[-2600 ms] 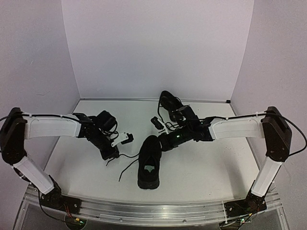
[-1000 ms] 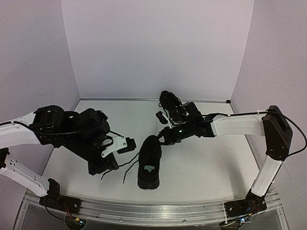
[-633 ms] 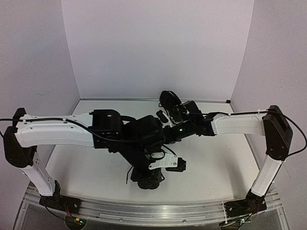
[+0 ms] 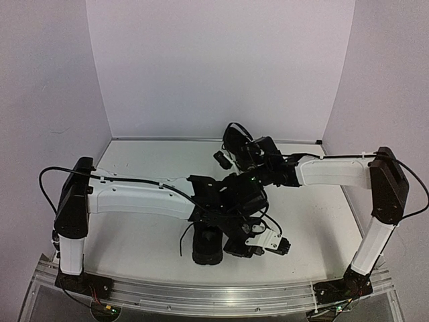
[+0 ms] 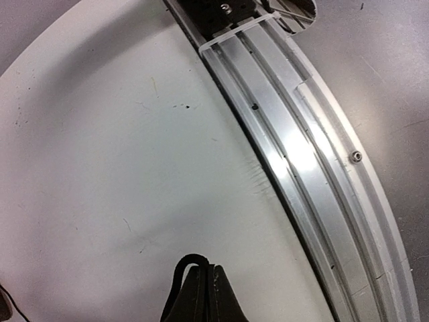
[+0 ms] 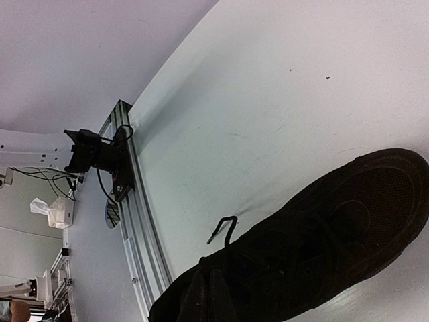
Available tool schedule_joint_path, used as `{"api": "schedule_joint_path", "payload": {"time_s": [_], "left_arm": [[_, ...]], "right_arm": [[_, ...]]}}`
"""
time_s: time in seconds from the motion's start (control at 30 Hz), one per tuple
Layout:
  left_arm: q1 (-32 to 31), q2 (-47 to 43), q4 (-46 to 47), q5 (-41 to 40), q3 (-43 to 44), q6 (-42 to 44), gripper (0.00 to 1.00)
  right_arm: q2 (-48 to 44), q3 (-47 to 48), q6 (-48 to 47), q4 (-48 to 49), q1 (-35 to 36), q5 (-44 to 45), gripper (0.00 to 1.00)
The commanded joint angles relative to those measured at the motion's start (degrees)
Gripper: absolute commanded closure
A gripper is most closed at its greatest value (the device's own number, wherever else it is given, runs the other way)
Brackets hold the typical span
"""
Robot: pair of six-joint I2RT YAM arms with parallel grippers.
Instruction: Tie the shoes
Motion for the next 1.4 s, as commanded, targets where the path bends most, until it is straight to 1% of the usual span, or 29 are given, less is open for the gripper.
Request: {"api": "schedule_joint_path", "payload": {"time_s": [0.0,0.1,0.17,0.3,0.4,0.47,0.57,0.63,0.7,0.8,0.87,0.97,1.07,1.13,1.17,1.23,1.3,1.37], "left_arm": [[1.49,-1.58,7.27,-0.66,-2.84,2.76,0.85],[1.48,-3.86,7.3,-1.41,-4.56,2.23,0.7],[1.5,-6.24,8.01,-2.13,-6.83,1.73,0.62],[1.49,-12.65,9.06,-4.43,-11.48,-0.91,0.55],[1.97,-19.4,11.82,-6.63,-16.54,-5.05,0.51],[3.0,-25.16,15.74,-7.24,-21.77,-9.58,0.5],[7.42,-35.68,24.25,-6.8,-32.39,-17.73,0.48],[9.79,-42.35,29.95,-9.24,-39.83,-23.35,0.47],[10.68,-48.32,34.53,-15.91,-46.33,-27.51,0.44],[11.24,-53.74,35.65,-25.22,-52.06,-34.4,0.42],[11.53,-55.55,34.11,-29.0,-54.05,-38.14,0.42],[11.94,-56.64,31.61,-33.36,-55.78,-42.92,0.43],[13.77,-58.43,31.85,-34.54,-58.39,-48.09,0.45],[16.07,-59.37,32.37,-32.46,-59.68,-50.5,0.46],[16.77,-59.61,32.62,-31.64,-60.38,-51.32,0.46],[18.16,-59.71,33.4,-29.49,-61.05,-51.98,0.46],[19.11,-59.12,33.75,-27.27,-60.92,-52.07,0.45],[20.44,-58.11,33.82,-24.47,-60.24,-52.06,0.44]], "right_arm": [[1.27,2.25,-1.66,-0.15,-0.23,-2.31,1.0],[1.66,2.45,-1.55,-0.24,-0.24,-2.63,1.0],[1.87,2.61,-1.56,-0.25,-0.24,-2.74,1.0],[2.13,3.24,-1.3,-0.32,-0.17,-3.09,1.0],[2.36,3.96,-0.71,-0.19,-0.06,-3.39,1.0],[2.44,4.63,-0.27,-0.15,0.21,-3.42,1.0],[2.82,5.6,0.46,-0.24,1.21,-3.06,1.0],[3.55,6.2,0.9,-0.31,2.15,-2.64,1.0],[4.41,6.69,1.12,-0.33,3.27,-2.11,1.0],[6.01,7.45,1.4,-0.41,4.68,-1.32,1.0],[6.88,8.13,1.52,-0.44,5.6,-0.95,1.0],[8.06,9.23,1.85,-0.81,6.99,-0.1,1.0],[8.76,9.94,1.97,-1.48,8.31,1.02,0.99],[9.15,10.43,2.04,-2.21,9.09,1.58,0.97],[9.26,10.66,1.86,-2.64,9.28,1.74,0.94],[9.06,10.73,1.86,-3.48,9.45,1.81,0.85],[7.65,10.75,1.41,-4.17,9.42,2.19,0.72],[5.7,10.75,1.16,-4.94,9.31,2.85,0.62]]}}
